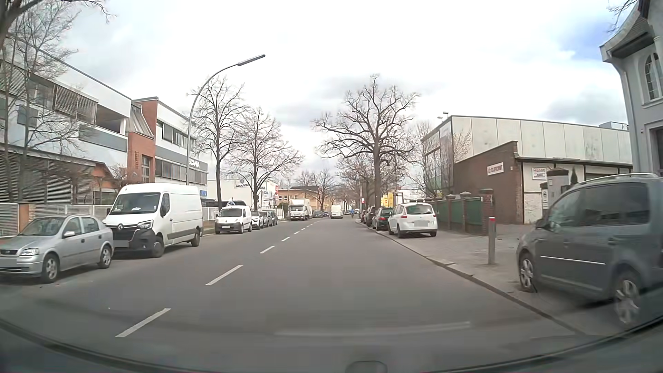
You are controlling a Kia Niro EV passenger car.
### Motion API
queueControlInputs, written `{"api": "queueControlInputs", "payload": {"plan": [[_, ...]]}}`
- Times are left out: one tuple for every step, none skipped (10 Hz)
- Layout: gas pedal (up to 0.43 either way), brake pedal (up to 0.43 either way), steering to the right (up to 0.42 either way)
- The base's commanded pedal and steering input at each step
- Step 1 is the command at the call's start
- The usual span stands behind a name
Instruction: Follow the waypoints while adhering to traffic rules and regulations
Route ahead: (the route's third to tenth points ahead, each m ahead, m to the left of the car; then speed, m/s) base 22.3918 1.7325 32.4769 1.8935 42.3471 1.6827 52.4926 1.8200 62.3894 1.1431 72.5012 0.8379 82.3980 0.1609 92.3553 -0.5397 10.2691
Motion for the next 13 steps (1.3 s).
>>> {"api": "queueControlInputs", "payload": {"plan": [[0.000,0.000,-0.004],[0.000,0.000,-0.004],[0.000,0.000,-0.004],[0.000,0.000,-0.004],[0.000,0.000,-0.003],[0.000,0.000,0.000],[0.000,0.000,0.001],[0.000,0.000,0.001],[0.000,0.000,0.001],[0.000,0.000,0.001],[0.000,0.000,0.001],[0.000,0.000,0.001],[0.000,0.000,0.001]]}}
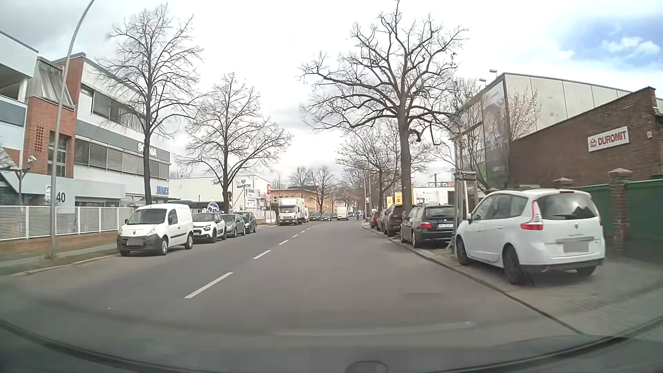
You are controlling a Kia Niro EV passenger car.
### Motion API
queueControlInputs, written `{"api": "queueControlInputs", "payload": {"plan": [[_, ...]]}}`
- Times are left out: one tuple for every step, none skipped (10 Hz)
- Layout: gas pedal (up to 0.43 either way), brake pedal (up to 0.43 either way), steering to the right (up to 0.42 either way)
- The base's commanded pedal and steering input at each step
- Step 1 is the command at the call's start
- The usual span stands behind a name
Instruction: Follow the waypoints while adhering to traffic rules and regulations
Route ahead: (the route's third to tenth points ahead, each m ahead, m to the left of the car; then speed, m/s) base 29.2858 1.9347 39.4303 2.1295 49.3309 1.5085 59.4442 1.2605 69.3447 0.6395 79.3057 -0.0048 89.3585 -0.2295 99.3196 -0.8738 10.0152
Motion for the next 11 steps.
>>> {"api": "queueControlInputs", "payload": {"plan": [[0.000,0.000,0.001],[0.000,0.000,0.001],[0.000,0.000,0.001],[0.000,0.000,0.001],[0.000,0.000,0.001],[0.000,0.000,0.001],[0.000,0.000,0.001],[0.000,0.000,0.001],[0.000,0.000,0.004],[0.000,0.000,0.007],[0.000,0.000,0.007]]}}
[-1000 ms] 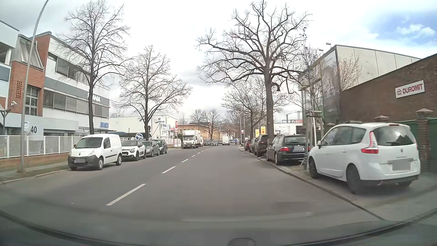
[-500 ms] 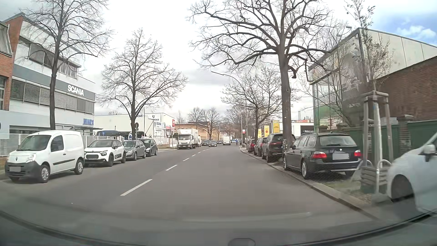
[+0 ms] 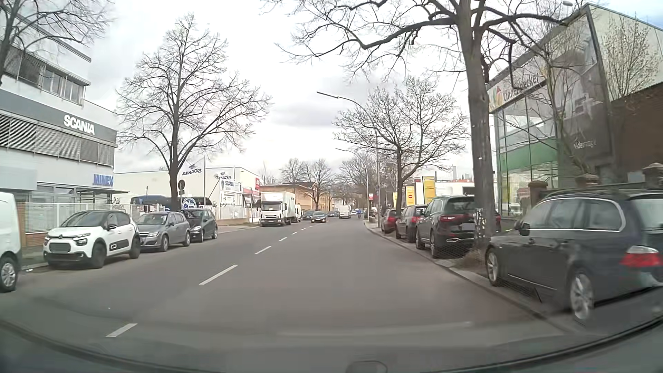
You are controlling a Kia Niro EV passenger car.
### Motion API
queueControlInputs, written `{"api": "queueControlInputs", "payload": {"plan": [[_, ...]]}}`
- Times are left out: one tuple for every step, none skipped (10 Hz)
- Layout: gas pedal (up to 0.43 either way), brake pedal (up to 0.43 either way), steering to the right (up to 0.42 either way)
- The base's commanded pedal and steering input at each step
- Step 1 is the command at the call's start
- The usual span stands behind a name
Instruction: Follow the waypoints while adhering to traffic rules and regulations
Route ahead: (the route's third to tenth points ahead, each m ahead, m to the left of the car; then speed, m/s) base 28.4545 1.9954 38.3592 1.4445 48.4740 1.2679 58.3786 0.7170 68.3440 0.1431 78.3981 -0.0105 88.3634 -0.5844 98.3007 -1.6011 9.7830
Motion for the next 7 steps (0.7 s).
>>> {"api": "queueControlInputs", "payload": {"plan": [[0.000,0.000,0.007],[0.000,0.000,0.007],[0.000,0.000,0.007],[0.000,0.000,0.007],[0.008,0.000,0.007],[0.008,0.000,0.007],[0.008,0.000,0.007]]}}
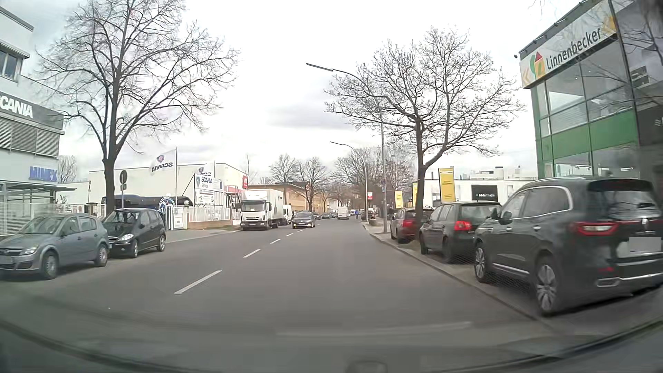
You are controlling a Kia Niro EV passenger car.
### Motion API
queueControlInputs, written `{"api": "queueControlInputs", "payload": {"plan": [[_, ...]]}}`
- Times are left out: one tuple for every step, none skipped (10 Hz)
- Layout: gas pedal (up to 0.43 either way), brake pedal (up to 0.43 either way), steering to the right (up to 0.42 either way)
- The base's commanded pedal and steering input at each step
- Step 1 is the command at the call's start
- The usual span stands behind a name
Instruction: Follow the waypoints while adhering to traffic rules and regulations
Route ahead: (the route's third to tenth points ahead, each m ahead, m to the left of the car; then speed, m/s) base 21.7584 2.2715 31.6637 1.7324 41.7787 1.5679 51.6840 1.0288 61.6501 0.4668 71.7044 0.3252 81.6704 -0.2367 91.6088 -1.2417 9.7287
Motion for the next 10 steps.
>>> {"api": "queueControlInputs", "payload": {"plan": [[0.008,0.000,0.006],[0.020,0.000,0.006],[0.028,0.000,0.006],[0.028,0.000,0.006],[0.028,0.000,0.005],[0.028,0.000,0.005],[0.028,0.000,0.005],[0.028,0.000,0.003],[0.028,0.000,0.001],[0.028,0.000,-0.001]]}}
